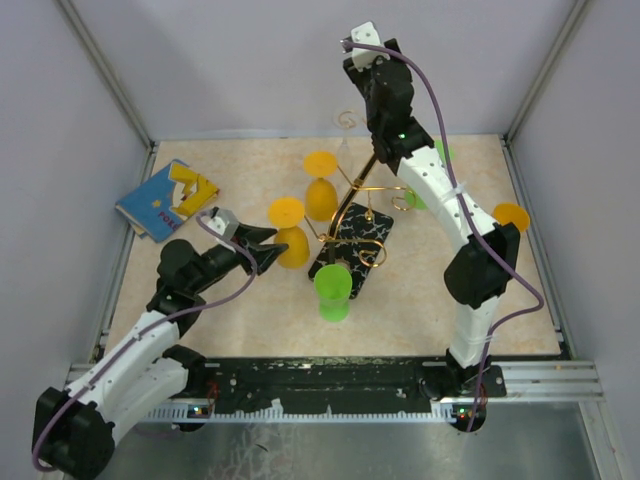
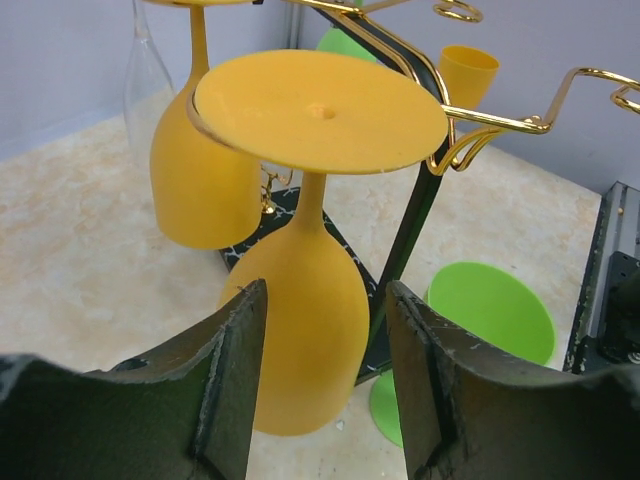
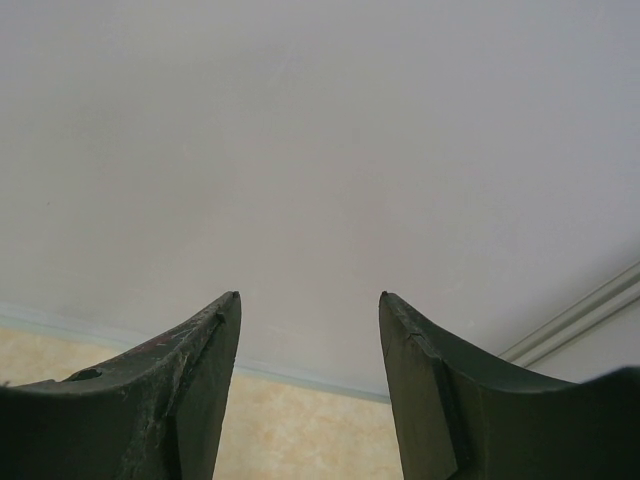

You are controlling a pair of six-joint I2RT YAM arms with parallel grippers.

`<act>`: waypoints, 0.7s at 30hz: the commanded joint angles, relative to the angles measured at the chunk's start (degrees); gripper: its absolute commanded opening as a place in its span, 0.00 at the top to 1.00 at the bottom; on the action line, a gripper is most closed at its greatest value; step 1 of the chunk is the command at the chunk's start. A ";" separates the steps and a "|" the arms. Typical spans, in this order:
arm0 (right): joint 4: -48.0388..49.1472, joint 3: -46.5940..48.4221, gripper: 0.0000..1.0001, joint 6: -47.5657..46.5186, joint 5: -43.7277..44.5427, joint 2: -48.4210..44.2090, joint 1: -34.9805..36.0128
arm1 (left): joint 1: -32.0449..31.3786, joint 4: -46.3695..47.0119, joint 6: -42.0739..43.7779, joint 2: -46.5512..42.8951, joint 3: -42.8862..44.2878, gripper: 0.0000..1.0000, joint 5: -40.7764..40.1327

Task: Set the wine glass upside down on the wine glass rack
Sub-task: Turn the wine glass upside down at the wine rack.

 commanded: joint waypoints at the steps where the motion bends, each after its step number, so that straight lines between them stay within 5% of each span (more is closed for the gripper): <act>1: 0.76 2.29 0.42 0.72 2.56 -1.71 -0.39 | -0.07 -12.13 0.96 -3.29 4.19 0.45 -0.45; 13: 1.56 -1.07 0.41 1.12 4.43 -3.16 -1.07 | -5.38 -33.56 3.42 -4.87 12.36 0.54 0.60; 21: 1.97 -2.16 0.41 0.88 4.57 -3.70 -1.27 | -10.82 -39.21 1.22 -6.09 14.33 0.57 -0.14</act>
